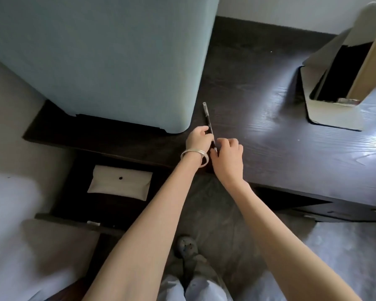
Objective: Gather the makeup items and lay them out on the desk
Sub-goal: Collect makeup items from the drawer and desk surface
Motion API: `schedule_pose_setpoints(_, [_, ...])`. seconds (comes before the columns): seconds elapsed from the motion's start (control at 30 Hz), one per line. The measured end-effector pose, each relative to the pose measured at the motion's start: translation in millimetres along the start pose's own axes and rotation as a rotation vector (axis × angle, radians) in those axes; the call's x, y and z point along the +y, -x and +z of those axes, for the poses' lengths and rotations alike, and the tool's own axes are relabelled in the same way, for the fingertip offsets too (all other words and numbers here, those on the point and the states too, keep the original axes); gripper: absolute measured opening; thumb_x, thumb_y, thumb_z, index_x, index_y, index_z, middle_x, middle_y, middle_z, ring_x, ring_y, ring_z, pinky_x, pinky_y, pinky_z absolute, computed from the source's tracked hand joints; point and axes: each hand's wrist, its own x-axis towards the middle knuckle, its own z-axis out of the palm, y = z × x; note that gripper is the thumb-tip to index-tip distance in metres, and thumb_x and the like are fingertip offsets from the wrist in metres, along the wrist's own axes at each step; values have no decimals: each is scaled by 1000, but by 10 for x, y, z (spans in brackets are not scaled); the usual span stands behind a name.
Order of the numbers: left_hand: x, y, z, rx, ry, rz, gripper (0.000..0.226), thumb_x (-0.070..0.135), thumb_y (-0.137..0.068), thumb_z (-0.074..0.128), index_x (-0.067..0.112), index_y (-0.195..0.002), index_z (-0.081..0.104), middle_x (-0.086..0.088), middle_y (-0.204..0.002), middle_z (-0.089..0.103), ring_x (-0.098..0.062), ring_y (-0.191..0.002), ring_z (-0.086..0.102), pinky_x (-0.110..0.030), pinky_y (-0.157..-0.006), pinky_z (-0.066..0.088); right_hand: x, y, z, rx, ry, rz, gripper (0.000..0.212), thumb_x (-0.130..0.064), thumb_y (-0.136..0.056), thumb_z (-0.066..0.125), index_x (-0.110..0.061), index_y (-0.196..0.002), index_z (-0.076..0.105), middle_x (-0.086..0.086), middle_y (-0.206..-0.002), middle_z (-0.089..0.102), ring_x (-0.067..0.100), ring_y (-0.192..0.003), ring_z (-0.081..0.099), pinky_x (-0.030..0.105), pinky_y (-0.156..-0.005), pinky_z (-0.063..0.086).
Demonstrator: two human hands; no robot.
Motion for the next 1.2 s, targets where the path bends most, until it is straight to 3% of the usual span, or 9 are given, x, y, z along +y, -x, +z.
schedule_pose_setpoints(0.13, [-301, 350, -406, 96, 190, 18, 24, 4, -83, 52, 16, -100, 64, -2, -100, 65, -15, -92, 62, -32, -84, 53, -218, 351, 161, 14, -200, -164, 17, -9, -91, 51, -9, -106, 60, 4, -108, 53, 21, -103, 47, 26, -78, 40])
schedule_pose_setpoints(0.27, [-973, 658, -1125, 291, 287, -120, 19, 2, -85, 53, 15, -86, 66, 1, -79, 68, -9, -76, 66, -17, -65, 52, -543, 718, 659, -295, -268, -229, 17, -6, -88, 53, -13, -101, 61, -2, -97, 56, 13, -85, 54, 14, -70, 41])
schedule_pose_setpoints(0.37, [-1558, 611, -1557, 364, 95, -356, 19, -1, -84, 54, 2, -95, 70, -9, -78, 68, -21, -72, 66, -31, -75, 57, -702, 880, 1140, -586, -188, -158, 30, -4, -87, 51, -6, -116, 59, 10, -113, 60, 24, -100, 60, 30, -87, 48])
schedule_pose_setpoints(0.47, [-1925, 344, -1659, 215, -229, -491, 19, 8, -85, 57, 0, -93, 71, -17, -88, 69, -33, -87, 68, -40, -83, 56, -748, 939, 1489, -718, -71, -150, 38, -1, -87, 45, -2, -124, 54, 18, -121, 56, 35, -109, 56, 35, -90, 48])
schedule_pose_setpoints(0.57, [-2083, 82, -1594, 54, -635, -513, 31, 20, -88, 56, 2, -112, 63, -18, -117, 63, -34, -109, 60, -36, -89, 51, -717, 892, 1735, -757, 55, -166, 39, 1, -87, 43, -2, -125, 53, 19, -123, 55, 38, -109, 56, 37, -89, 48])
schedule_pose_setpoints(0.7, [-2237, -197, -1434, -2, -790, -462, 33, 13, -95, 41, 6, -124, 56, -14, -131, 55, -32, -122, 51, -37, -93, 44, -679, 726, 1939, -791, 120, -114, 34, -1, -89, 43, -3, -120, 56, 19, -120, 60, 35, -108, 58, 35, -87, 47])
schedule_pose_setpoints(0.9, [-2400, -385, -1297, -72, -999, -331, 34, 10, -99, 33, 9, -125, 54, -9, -130, 57, -25, -121, 54, -36, -91, 46, -685, 541, 2047, -763, 147, -83, 41, -5, -92, 44, -4, -132, 50, 17, -134, 52, 30, -123, 51, 30, -99, 40])
schedule_pose_setpoints(1.07, [-2372, -407, -1360, -166, -1143, -258, 31, 14, -99, 37, 11, -123, 55, -8, -129, 57, -25, -120, 54, -34, -90, 45, -710, 557, 2081, -736, 123, -47, 38, -5, -92, 44, -2, -130, 51, 17, -132, 54, 30, -119, 53, 29, -94, 42])
schedule_pose_setpoints(1.2, [-2104, -354, -1682, -201, -961, -378, 37, 36, -84, 61, 10, -111, 63, -6, -114, 65, -27, -108, 62, -32, -80, 49, -712, 665, 1997, -698, 82, 32, 27, -11, -90, 49, -6, -113, 60, 16, -113, 65, 33, -104, 60, 28, -75, 43])
